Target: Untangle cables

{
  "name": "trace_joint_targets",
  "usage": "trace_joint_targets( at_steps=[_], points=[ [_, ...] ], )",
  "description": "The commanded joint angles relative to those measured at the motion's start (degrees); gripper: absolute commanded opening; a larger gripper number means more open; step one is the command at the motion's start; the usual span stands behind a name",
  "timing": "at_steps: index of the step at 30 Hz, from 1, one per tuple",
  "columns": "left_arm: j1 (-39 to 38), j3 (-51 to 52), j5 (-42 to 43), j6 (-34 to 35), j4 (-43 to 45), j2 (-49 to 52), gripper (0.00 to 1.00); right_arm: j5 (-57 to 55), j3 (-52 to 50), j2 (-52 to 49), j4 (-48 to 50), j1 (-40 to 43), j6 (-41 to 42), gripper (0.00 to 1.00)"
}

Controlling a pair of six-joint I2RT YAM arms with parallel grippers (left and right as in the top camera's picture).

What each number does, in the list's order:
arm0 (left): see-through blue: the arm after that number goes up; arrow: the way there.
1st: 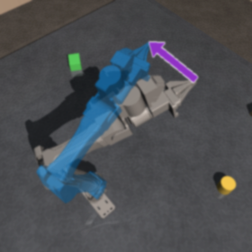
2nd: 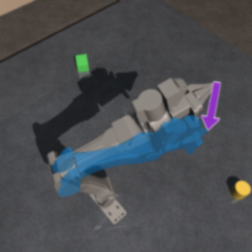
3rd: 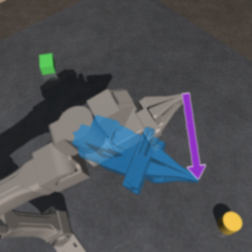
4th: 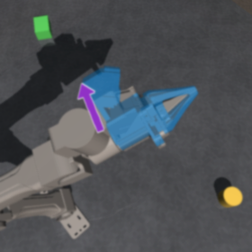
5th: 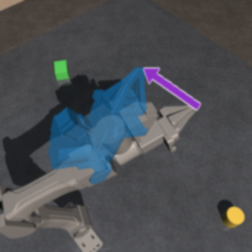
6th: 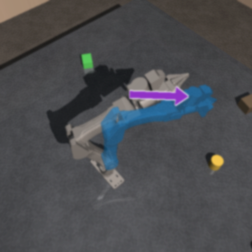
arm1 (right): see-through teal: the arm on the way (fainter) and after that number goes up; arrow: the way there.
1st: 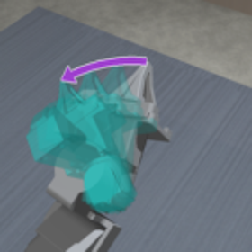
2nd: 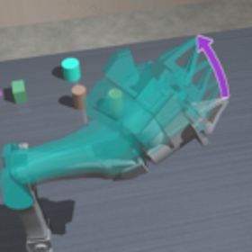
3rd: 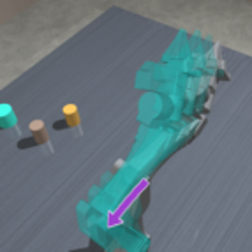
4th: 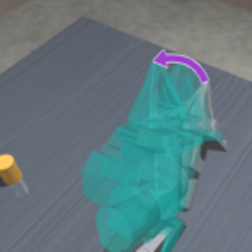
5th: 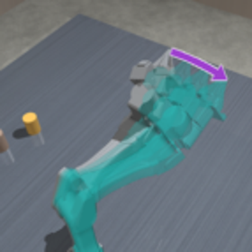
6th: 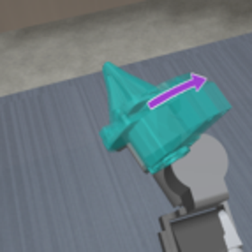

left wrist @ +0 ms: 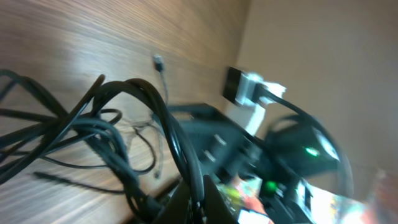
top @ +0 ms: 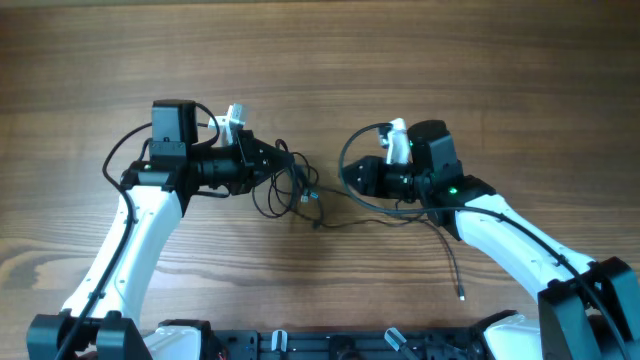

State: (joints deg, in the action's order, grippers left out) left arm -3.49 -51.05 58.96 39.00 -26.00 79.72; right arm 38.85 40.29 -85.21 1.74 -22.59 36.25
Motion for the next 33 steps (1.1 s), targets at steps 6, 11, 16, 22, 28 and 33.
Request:
trace_joint_targets(
  at_steps=[6, 11, 16, 22, 28, 33],
  points=[
    [-11.26, -0.28, -29.59, -2.56, -1.53, 0.17, 0.04, 4.87, 0.33, 0.04, 0.11, -4.22, -7.39, 0.52],
    [-19.65, -0.28, -33.20, -2.86, -0.42, 0.17, 0.20, -24.70, 0.33, 0.04, -9.86, -4.11, -1.95, 0.56],
    [-21.64, -0.28, -33.24, -5.38, -0.39, 0.15, 0.71, -33.22, 11.15, 0.15, -28.87, -4.13, -11.61, 0.59],
    [-16.33, -0.28, -35.87, -9.90, -0.90, 0.13, 0.68, -32.50, 20.24, 0.13, -37.24, -4.13, -18.05, 0.65],
    [-21.68, -0.28, -36.17, -13.38, 0.52, 4.44, 0.66, -32.65, 18.84, -1.60, -35.65, -4.13, -14.53, 0.52],
    [-25.35, -0.28, -36.17, -15.76, 5.64, 11.87, 0.89, -32.65, 17.22, -9.92, -30.14, -4.13, -8.81, 0.31]
  ],
)
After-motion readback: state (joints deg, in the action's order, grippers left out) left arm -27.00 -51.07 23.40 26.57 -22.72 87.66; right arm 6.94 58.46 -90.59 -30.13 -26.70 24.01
